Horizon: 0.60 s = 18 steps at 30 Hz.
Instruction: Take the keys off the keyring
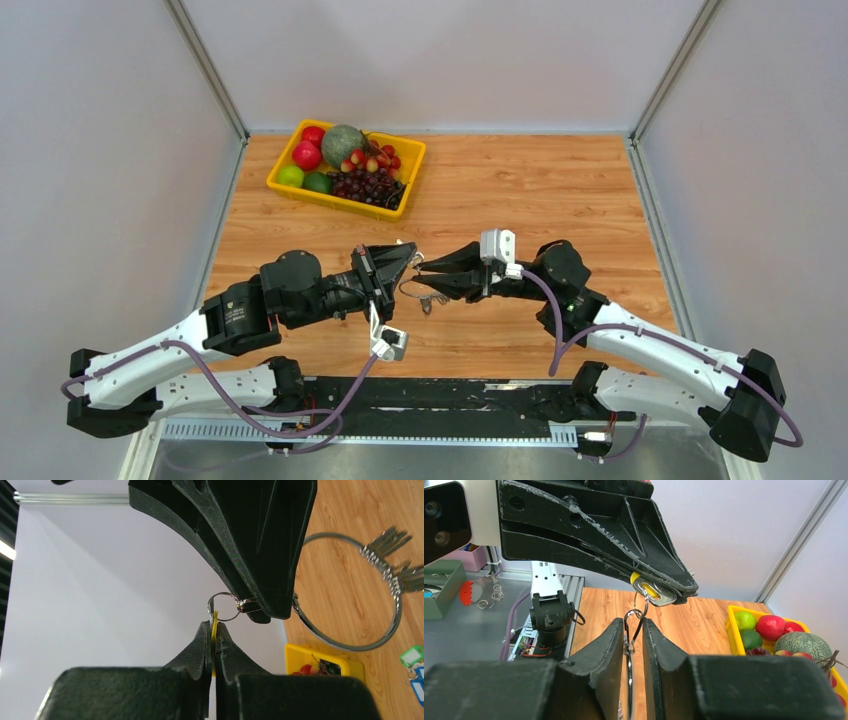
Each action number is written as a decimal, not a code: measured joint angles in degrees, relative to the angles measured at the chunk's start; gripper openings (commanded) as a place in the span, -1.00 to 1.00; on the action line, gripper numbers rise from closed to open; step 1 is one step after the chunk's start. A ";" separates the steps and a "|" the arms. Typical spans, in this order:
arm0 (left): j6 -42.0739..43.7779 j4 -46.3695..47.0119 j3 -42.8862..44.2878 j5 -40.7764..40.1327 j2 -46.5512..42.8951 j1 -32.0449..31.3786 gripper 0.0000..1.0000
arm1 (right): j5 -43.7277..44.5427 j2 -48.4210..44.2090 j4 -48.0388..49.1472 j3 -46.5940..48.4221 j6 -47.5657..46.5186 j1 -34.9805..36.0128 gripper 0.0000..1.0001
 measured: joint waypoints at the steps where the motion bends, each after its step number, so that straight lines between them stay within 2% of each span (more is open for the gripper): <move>1: 0.00 0.00 0.00 0.00 0.00 0.00 -1.00 | 0.02 0.00 0.00 0.00 -0.02 0.00 -0.49; 4: 0.00 0.00 0.00 0.02 0.00 0.00 -1.00 | -0.02 0.00 0.00 0.02 -0.02 0.02 -0.48; 8: 0.00 0.02 0.00 0.02 0.00 0.00 -1.00 | -0.22 0.00 -0.09 0.02 0.09 0.02 -0.27; 11: 0.00 0.02 0.00 0.11 0.00 0.00 -1.00 | -0.22 0.00 -0.46 0.04 0.20 0.00 -0.29; 15: 0.02 0.02 0.00 0.66 0.00 0.00 -1.00 | -0.24 0.00 -1.46 0.04 0.22 0.00 -0.49; 18: 0.02 0.02 0.00 0.96 0.00 0.00 -1.00 | -0.22 0.00 -1.75 0.04 0.33 0.00 -0.49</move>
